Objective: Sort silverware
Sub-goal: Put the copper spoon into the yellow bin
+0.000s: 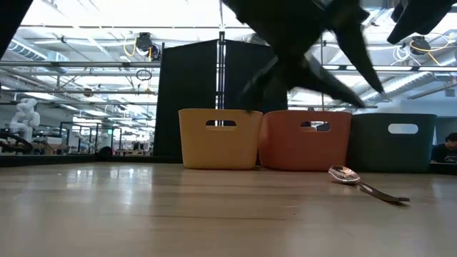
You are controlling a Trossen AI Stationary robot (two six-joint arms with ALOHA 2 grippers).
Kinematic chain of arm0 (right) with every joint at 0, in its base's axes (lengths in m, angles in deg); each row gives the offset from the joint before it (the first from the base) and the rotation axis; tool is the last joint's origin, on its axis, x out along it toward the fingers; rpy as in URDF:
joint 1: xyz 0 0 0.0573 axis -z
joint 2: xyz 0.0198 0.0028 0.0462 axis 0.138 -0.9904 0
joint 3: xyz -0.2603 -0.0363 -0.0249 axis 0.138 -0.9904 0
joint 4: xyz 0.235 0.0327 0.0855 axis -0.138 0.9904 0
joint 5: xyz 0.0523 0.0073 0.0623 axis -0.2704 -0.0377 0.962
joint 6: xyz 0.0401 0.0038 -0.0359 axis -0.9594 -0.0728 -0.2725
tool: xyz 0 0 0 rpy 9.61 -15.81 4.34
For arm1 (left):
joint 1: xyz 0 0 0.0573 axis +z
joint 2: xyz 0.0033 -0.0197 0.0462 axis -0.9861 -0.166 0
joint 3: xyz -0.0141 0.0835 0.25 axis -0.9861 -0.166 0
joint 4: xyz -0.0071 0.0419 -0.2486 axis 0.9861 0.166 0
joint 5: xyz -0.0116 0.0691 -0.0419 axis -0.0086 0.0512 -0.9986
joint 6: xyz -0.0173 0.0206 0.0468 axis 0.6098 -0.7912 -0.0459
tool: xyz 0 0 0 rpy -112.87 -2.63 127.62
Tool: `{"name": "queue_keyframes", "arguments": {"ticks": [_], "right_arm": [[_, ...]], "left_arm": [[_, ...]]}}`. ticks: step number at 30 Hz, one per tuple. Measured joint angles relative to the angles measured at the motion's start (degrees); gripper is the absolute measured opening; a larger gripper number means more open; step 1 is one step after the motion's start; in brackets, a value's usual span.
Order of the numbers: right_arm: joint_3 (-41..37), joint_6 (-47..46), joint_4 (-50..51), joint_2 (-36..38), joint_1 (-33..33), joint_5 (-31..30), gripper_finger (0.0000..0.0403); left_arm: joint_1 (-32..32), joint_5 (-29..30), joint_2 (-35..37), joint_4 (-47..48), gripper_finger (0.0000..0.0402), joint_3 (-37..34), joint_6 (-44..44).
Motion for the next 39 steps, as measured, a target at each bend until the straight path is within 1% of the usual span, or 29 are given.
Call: {"name": "queue_keyframes", "arguments": {"ticks": [2,4,6,9,12,14,17,21,24,25,27,30,34,37,39], "right_arm": [[0.0,2.1,0.1,-0.3,0.0,0.1,0.0000],[0.0,5.6,0.4,-0.4,0.0,0.1,0.0000],[0.0,9.5,1.3,-0.5,0.0,0.4,0.0000],[0.0,10.6,2.2,-0.4,0.1,3.0,0.0000],[0.0,10.3,2.2,-0.4,0.1,6.5,0.0000],[0.0,9.6,2.2,-0.4,0.0,7.1,0.0000],[0.0,9.5,2.2,-0.4,0.1,7.7,0.0000],[0.0,8.2,2.2,-0.4,0.1,7.7,0.0000],[0.0,7.5,2.2,-0.4,0.1,7.8,0.0000],[0.0,7.3,2.2,-0.4,0.1,7.9,0.0000],[0.0,7.1,2.2,-0.4,0.1,7.9,0.0000],[0.0,7.2,2.2,-0.4,0.1,7.9,0.0000],[0.0,8.1,2.1,-0.4,0.1,7.9,0.0000],[0.0,9.3,2.2,-0.3,0.1,7.7,0.0000],[0.0,10.2,2.2,-0.3,0.1,7.6,0.0000]], "left_arm": [[-1.5,3.1,-2.9,-2.3,0.0083,0.6,2.6],[-2.4,5.8,-5.7,-2.4,0.0083,2.0,3.9],[-3.3,9.7,-8.0,-1.9,0.0083,3.5,3.9],[-3.8,14.3,-10.1,-0.7,0.0077,6.0,3.5],[-3.7,16.5,-11.8,0.9,0.0065,8.4,2.1],[-3.6,17.3,-13.1,2.5,0.0055,9.6,1.8],[-3.6,16.8,-15.2,2.1,0.0043,10.0,-0.7],[-3.6,14.2,-17.7,3.1,0.0036,10.4,-0.9],[-3.6,11.0,-19.2,9.1,0.0035,10.8,1.7],[-3.7,10.3,-19.2,12.4,0.0035,10.9,3.1],[-3.9,10.2,-18.9,19.1,0.0035,10.9,5.1],[-4.4,10.2,-17.8,26.7,0.0035,10.9,4.8],[-5.1,9.8,-15.0,33.2,0.0035,10.3,0.3],[-5.3,9.4,-12.8,34.6,0.0035,10.0,-4.4],[-5.3,7.2,-11.2,35.6,0.0035,9.8,-7.1]]}}
